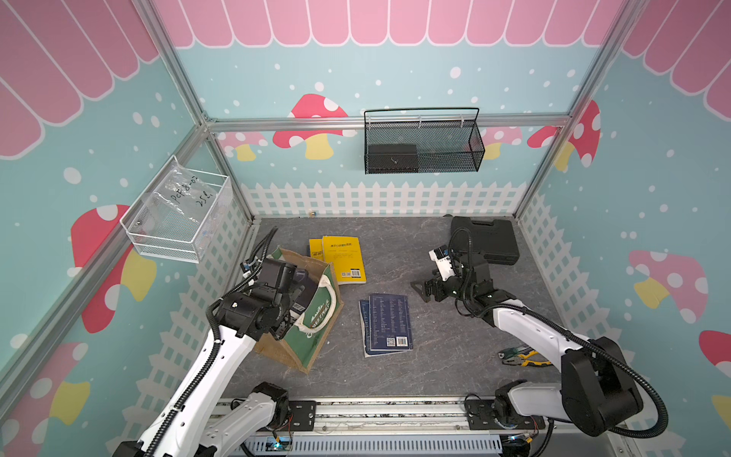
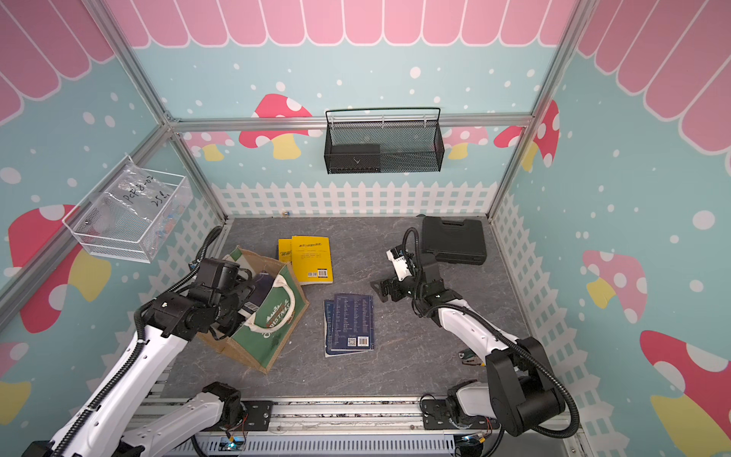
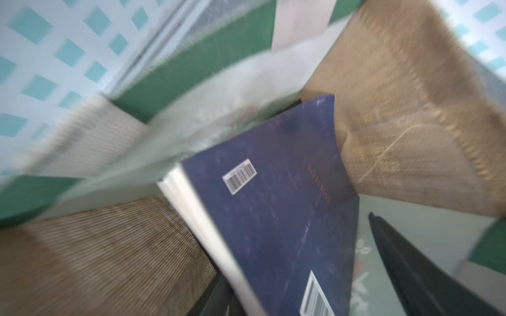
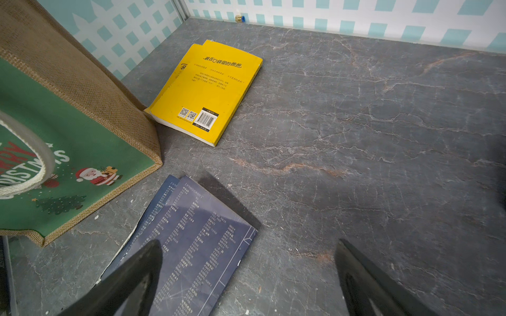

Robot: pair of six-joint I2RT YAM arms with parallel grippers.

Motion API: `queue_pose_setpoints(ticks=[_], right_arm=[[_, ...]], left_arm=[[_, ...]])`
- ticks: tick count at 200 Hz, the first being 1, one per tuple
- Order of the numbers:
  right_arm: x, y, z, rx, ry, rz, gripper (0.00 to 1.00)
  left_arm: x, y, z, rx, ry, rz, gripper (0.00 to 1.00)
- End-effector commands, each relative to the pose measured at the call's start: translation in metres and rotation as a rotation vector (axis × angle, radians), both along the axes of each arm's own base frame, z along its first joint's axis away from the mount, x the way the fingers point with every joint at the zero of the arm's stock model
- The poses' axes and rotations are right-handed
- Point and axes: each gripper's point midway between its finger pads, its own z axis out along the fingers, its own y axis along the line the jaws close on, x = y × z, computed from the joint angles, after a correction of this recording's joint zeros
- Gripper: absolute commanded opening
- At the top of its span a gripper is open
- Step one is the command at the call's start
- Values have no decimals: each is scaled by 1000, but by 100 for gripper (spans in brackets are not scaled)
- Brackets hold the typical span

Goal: Put the books into the canvas bag
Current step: Place the book in the canvas bag, then pick up the book from the book.

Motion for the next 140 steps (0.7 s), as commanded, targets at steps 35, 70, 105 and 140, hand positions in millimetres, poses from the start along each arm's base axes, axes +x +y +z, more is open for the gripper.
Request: queue_pose_setpoints(ticks=[35,70,105,140], right_arm=[[-1,10,0,13,23,42,100],[-2,11,-3,17,40,44,99],[-2,12,-10,25,81,36,99],[-2,8,-27,24,153,-11,100]], left_arm=[[-2,13,50,158,-28,-103,89],[15,-18,70,157,-83,-333,92],[31,-114,101,59,-273,-748,97],[26,-202,90,71,-247,-1035,98]])
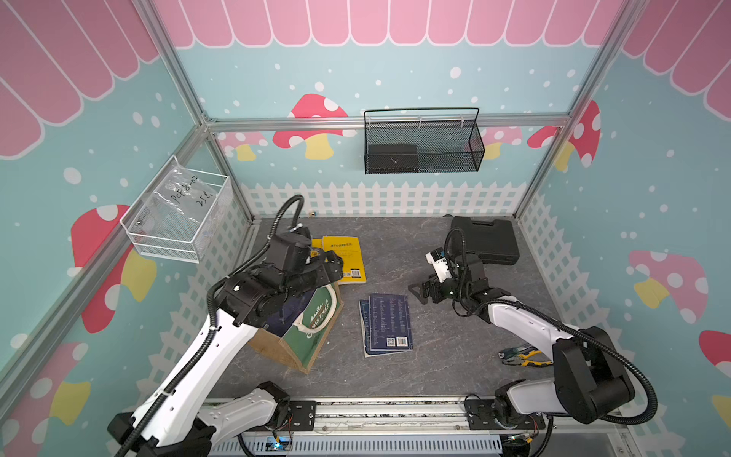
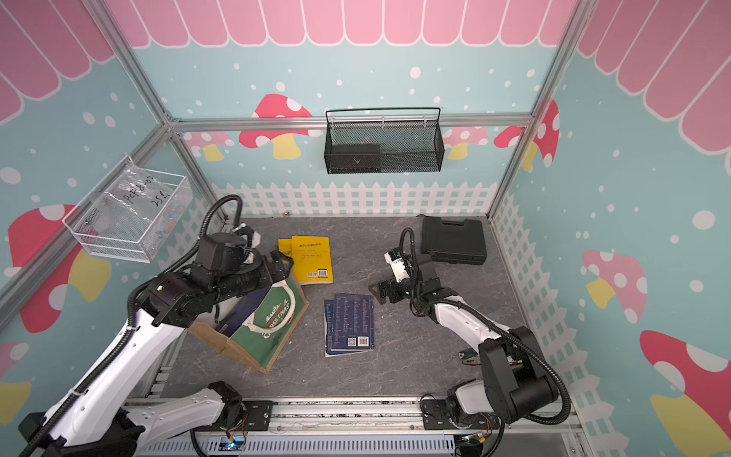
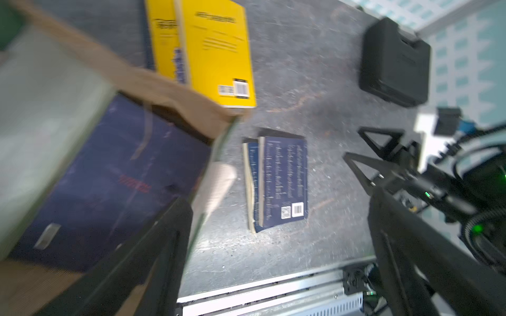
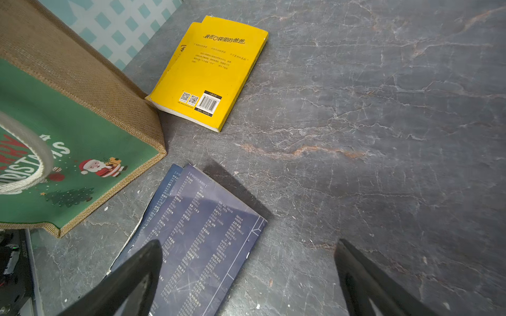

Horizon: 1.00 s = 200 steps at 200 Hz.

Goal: Put the books into the canvas bag
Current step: Pick up the book from the book.

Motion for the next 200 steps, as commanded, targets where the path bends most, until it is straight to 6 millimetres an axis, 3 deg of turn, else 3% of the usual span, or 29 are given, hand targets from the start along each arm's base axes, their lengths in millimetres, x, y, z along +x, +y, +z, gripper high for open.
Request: queue_pose_setpoints(ticks=[1,23,63,110,139,161,200], right_arm=[[0,2,-6,3,49,-18,100],[-2,-5,-17,-29,85,-53,100],[-17,-9,-32,-33,130,-53,99],[-43,-3,-50,7,195,24,99],[-52,2,-59,35,219,53,100],[-55,3,-64,34,229,58,100],[-61,8,-69,56,243,84,100]], left_arm=[[-2,-61,8,-8,-47,-234,98],[-5,-104,-13,3,-27,-330,98],[2,-145,-90,-50,116,-340,98],[9,-147,-165,-30,223,-249,98],[8,-143,-202,9,274,-221,98],[5,-134,-221,44,304,-206,98],[-1,-130,-235,36,333,-205,97]])
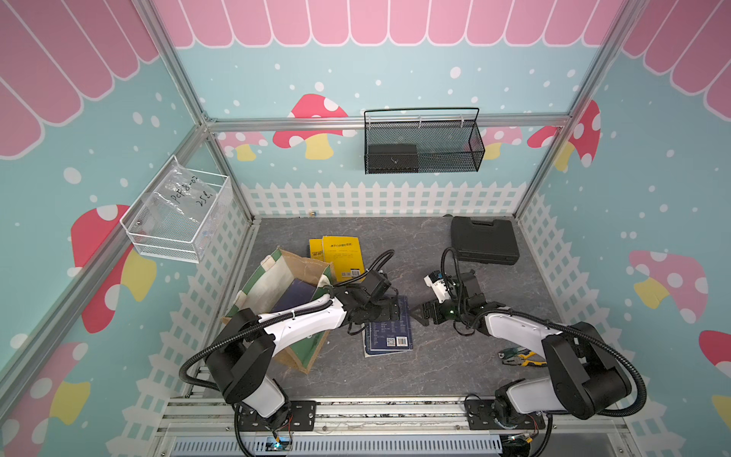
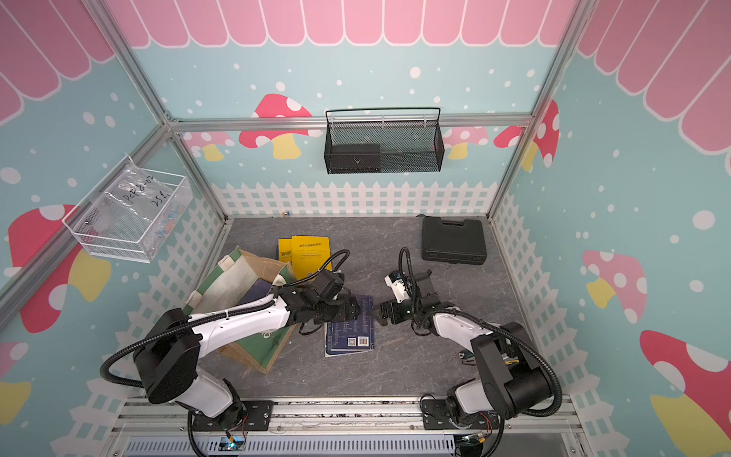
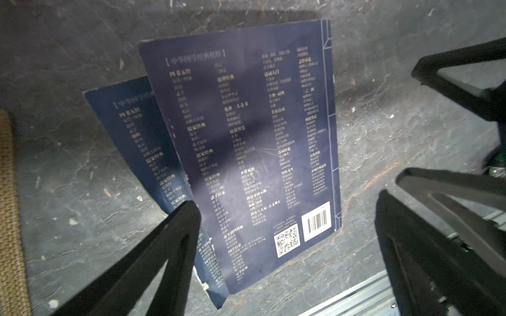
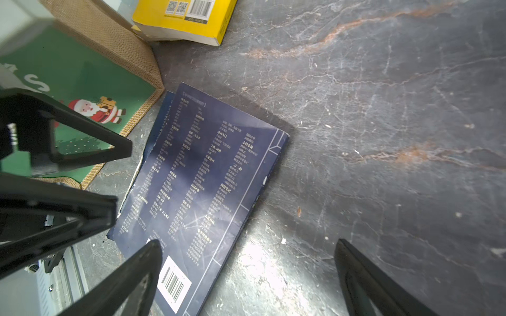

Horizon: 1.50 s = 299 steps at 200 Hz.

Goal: Put the books into the canvas bag
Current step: Pick up the book from the book.

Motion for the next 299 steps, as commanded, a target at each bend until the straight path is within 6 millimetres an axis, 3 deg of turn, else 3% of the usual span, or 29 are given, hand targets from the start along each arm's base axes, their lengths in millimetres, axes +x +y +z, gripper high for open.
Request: queue_pose_setpoints(ticks=[1,110,192,269,299], right_arm=[[-7,8,-5,31,14,35,100],[-13,20,-23,81,89,65,100],[-19,22,-38,75,141,64,100],[-25,44,-14,228,101,140,100],[-27,50,-7,285,92,167,100]], left_arm=[[5,-3,-3,-33,-7,28,98],[0,19,-41,-3,24,71,98],[-2,20,-43,-42,4,52,98],[-1,4,-37,-139,4,12,97],[-4,0,-46,-175,27,26,97]])
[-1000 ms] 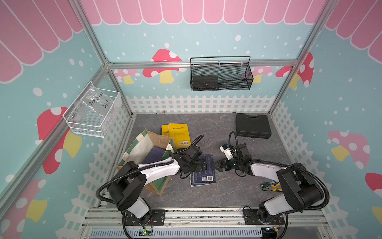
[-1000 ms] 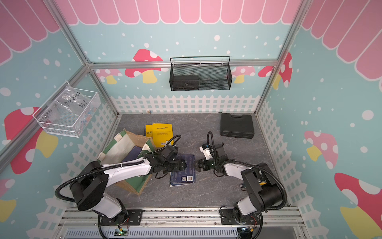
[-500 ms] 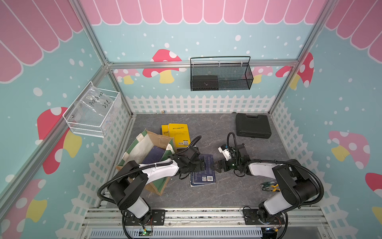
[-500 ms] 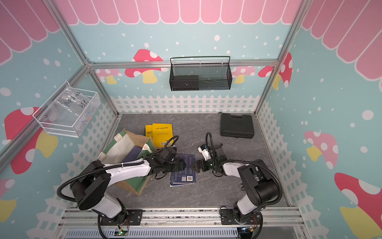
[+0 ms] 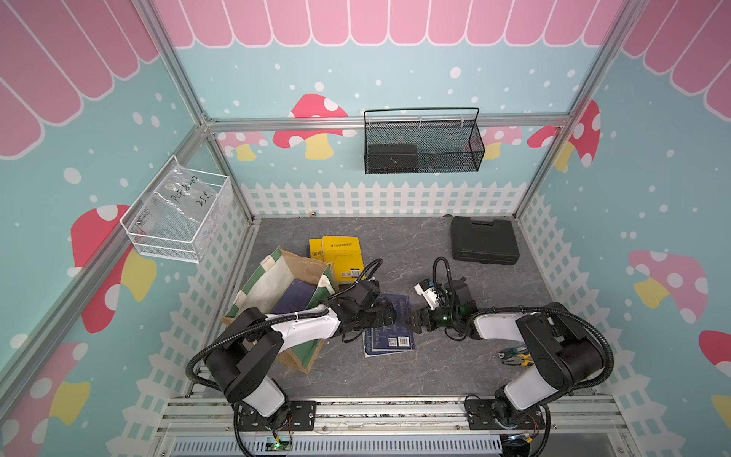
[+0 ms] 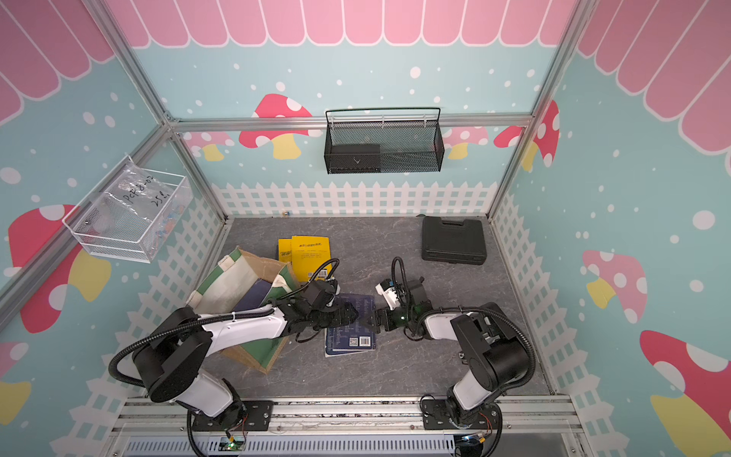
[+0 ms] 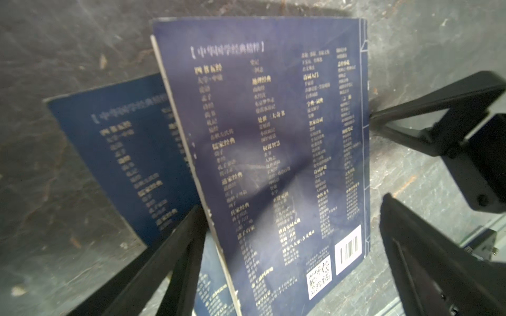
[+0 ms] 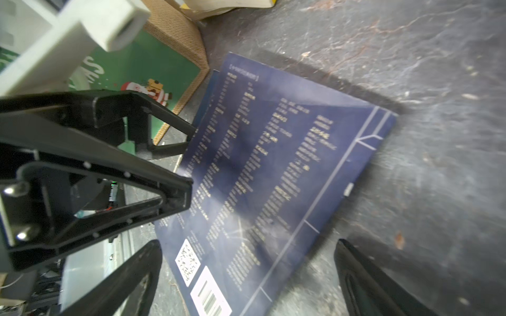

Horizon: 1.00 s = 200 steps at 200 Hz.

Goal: Put the books into the canvas bag
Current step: Pick up the book from the book.

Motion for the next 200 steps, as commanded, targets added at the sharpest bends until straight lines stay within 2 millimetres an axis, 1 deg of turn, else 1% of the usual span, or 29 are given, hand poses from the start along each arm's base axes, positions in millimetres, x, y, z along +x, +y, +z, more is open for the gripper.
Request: queue_pose_setpoints(ticks=[1,23,58,74,87,103,126,147,165,178,185,195,200], right_arm=[[-3,10,12,87,-20,39,100],[-2,14,22,130,-39,47,99],[2,16,28,147,-55,38,99],[1,16,31,158,-62,44,99],[0,18,36,181,-73,53,99],[0,19,44,207,-89,56,99],[1,17,38,190,-84,34,99],[1,17,33,186,-72,35,99],[1,19,34,213,-63,40,99],[1,19,37,230,-62,36,94],[2,19,38,232,-62,28,88],[5,18,38,226,-60,9,67],[7,17,38,222,-62,-1,60]], left_arm=[[-6,-3,-13,-39,41,2,97],[-10,-6,-20,-76,55,17,97],[-7,-2,-27,-46,45,39,97],[-8,-5,-30,-44,40,30,97],[-8,-8,-34,-38,46,21,97],[-6,-8,-33,-36,39,20,95],[-4,-4,-31,-15,23,30,95],[-2,-8,-28,-34,7,18,89],[-1,-11,-24,-51,0,10,89],[0,-12,-22,-55,-8,10,90],[1,-12,-20,-59,-13,10,90],[1,-13,-16,-69,-25,6,90],[1,-13,-14,-73,-32,4,90]])
